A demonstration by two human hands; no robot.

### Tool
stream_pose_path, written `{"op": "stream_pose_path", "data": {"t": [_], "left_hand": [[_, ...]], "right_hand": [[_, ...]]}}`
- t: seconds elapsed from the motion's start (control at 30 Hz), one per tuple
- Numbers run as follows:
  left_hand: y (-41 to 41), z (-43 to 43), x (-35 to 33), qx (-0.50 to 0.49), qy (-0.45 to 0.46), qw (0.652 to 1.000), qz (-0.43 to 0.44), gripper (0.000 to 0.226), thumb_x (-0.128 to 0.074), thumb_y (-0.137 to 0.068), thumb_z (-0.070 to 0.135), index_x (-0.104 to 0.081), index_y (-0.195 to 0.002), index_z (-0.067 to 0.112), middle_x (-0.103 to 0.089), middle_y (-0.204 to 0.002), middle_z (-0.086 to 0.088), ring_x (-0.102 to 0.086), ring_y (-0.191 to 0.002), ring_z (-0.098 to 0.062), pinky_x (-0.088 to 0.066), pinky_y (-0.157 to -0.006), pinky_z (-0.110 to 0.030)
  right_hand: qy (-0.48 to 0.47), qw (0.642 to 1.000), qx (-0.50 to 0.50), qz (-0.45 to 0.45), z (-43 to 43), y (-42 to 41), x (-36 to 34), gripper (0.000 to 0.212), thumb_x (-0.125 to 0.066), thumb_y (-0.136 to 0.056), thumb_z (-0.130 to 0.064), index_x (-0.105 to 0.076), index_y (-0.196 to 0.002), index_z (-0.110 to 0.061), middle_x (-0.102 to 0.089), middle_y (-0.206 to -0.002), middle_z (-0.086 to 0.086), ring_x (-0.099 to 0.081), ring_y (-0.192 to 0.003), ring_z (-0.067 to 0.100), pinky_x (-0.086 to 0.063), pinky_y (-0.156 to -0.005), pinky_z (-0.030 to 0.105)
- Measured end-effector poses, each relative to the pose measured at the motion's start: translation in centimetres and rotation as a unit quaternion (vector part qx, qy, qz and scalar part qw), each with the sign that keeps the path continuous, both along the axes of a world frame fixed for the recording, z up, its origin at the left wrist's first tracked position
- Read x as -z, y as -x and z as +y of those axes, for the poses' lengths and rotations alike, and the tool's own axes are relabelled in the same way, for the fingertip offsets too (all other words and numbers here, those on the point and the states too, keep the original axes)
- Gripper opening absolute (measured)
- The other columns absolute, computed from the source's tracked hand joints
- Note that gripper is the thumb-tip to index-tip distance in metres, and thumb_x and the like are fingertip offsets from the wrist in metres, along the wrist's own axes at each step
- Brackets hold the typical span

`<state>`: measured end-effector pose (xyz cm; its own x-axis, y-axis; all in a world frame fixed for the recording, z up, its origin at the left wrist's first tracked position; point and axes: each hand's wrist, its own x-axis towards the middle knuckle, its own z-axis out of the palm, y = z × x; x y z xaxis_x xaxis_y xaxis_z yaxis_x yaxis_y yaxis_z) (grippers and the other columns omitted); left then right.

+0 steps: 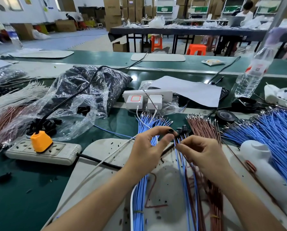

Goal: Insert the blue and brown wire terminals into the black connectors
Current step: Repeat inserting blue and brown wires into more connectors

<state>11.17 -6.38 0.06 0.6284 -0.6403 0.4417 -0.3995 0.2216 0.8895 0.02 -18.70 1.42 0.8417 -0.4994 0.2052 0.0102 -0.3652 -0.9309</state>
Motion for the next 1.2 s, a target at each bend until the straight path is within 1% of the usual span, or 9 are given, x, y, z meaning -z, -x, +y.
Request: {"op": "stream_pose_path", "data": {"t": [0.1,0.27,0.43,0.53,0.73,0.83,0.93,1.03,1.2], "left_hand": [[-0.4,-0.1,-0.1,-0.028,0.032,0.998,0.04,0.01,-0.061,-0.09,0.006,-0.069,-0.096,0.006,-0.073,-0.087,0.004,-0.067,-0.083,-0.008,-0.051,-0.081,-0.021],[-1.3,0.1,-0.8,-0.081,0.087,0.991,0.061,0.013,-0.055,-0.091,0.002,-0.067,-0.096,0.002,-0.071,-0.086,-0.001,-0.068,-0.078,-0.009,-0.05,-0.077,-0.016],[-2.0,0.4,-0.9,-0.15,0.126,0.976,0.092,0.013,-0.056,-0.092,0.005,-0.067,-0.098,0.005,-0.071,-0.088,-0.007,-0.067,-0.082,-0.014,-0.053,-0.083,-0.024],[-1.8,0.2,-0.7,-0.167,0.126,0.974,0.089,0.012,-0.055,-0.092,0.005,-0.066,-0.098,0.007,-0.071,-0.088,-0.005,-0.068,-0.081,-0.011,-0.052,-0.08,-0.021],[-2.2,0.2,-0.4,-0.146,0.113,0.979,0.087,0.012,-0.052,-0.094,0.002,-0.063,-0.097,0.005,-0.072,-0.082,0.006,-0.07,-0.081,-0.015,-0.053,-0.082,-0.027],[-1.6,0.0,-0.2,-0.084,0.084,0.991,0.061,0.012,-0.053,-0.093,-0.002,-0.061,-0.099,0.005,-0.071,-0.095,-0.008,-0.07,-0.085,-0.018,-0.052,-0.081,-0.025],[-0.8,-0.2,0.3,-0.029,0.017,0.999,-0.03,0.019,-0.058,-0.09,-0.002,-0.061,-0.101,0.013,-0.072,-0.099,-0.002,-0.068,-0.095,-0.013,-0.05,-0.09,-0.024],[-0.6,-0.2,0.6,-0.02,-0.04,0.992,-0.12,0.022,-0.063,-0.088,0.001,-0.062,-0.102,0.019,-0.071,-0.103,0.008,-0.065,-0.1,-0.002,-0.044,-0.09,-0.011],[-0.9,-0.1,0.7,-0.01,-0.075,0.98,-0.183,0.021,-0.064,-0.088,0.004,-0.062,-0.105,0.016,-0.07,-0.106,0.006,-0.063,-0.102,0.0,-0.045,-0.091,-0.012]], "right_hand": [[-0.065,0.989,-0.094,0.093,-0.3,0.4,0.0,0.032,-0.071,-0.063,-0.046,-0.075,-0.072,-0.015,-0.058,-0.053,-0.003,-0.038,-0.042,0.007,-0.03,-0.04,0.014],[-0.099,0.951,-0.232,0.182,-1.3,1.3,-0.5,0.025,-0.069,-0.078,-0.037,-0.078,-0.08,-0.014,-0.056,-0.058,-0.004,-0.038,-0.047,0.004,-0.03,-0.043,0.012],[-0.106,0.931,-0.276,0.217,-1.7,1.6,-0.7,0.032,-0.069,-0.077,-0.044,-0.076,-0.084,-0.014,-0.057,-0.058,0.0,-0.039,-0.042,0.007,-0.031,-0.04,0.013],[-0.119,0.929,-0.272,0.221,-1.6,1.5,-0.6,0.03,-0.067,-0.08,-0.044,-0.074,-0.084,-0.015,-0.06,-0.058,0.003,-0.044,-0.04,0.008,-0.032,-0.037,0.015],[-0.264,0.948,-0.134,0.119,-1.7,0.8,0.2,0.023,-0.059,-0.081,-0.034,-0.072,-0.077,-0.017,-0.052,-0.054,0.004,-0.039,-0.037,0.008,-0.026,-0.033,0.014],[-0.313,0.947,-0.072,0.03,-1.9,0.5,0.2,0.022,-0.057,-0.082,-0.025,-0.076,-0.082,-0.013,-0.057,-0.061,0.005,-0.047,-0.045,0.009,-0.036,-0.038,0.015],[-0.357,0.925,-0.009,-0.126,-1.9,0.4,-0.3,0.025,-0.052,-0.083,-0.018,-0.076,-0.084,-0.01,-0.063,-0.068,0.007,-0.056,-0.058,0.012,-0.047,-0.05,0.018],[-0.256,0.941,0.028,-0.219,-1.1,0.6,-0.7,0.028,-0.049,-0.089,-0.023,-0.075,-0.085,-0.017,-0.066,-0.07,0.006,-0.06,-0.061,0.015,-0.051,-0.055,0.021],[-0.019,0.969,0.085,-0.23,1.2,0.6,-1.0,0.024,-0.044,-0.097,-0.028,-0.065,-0.092,-0.018,-0.068,-0.08,0.007,-0.067,-0.066,0.019,-0.056,-0.062,0.027]]}}
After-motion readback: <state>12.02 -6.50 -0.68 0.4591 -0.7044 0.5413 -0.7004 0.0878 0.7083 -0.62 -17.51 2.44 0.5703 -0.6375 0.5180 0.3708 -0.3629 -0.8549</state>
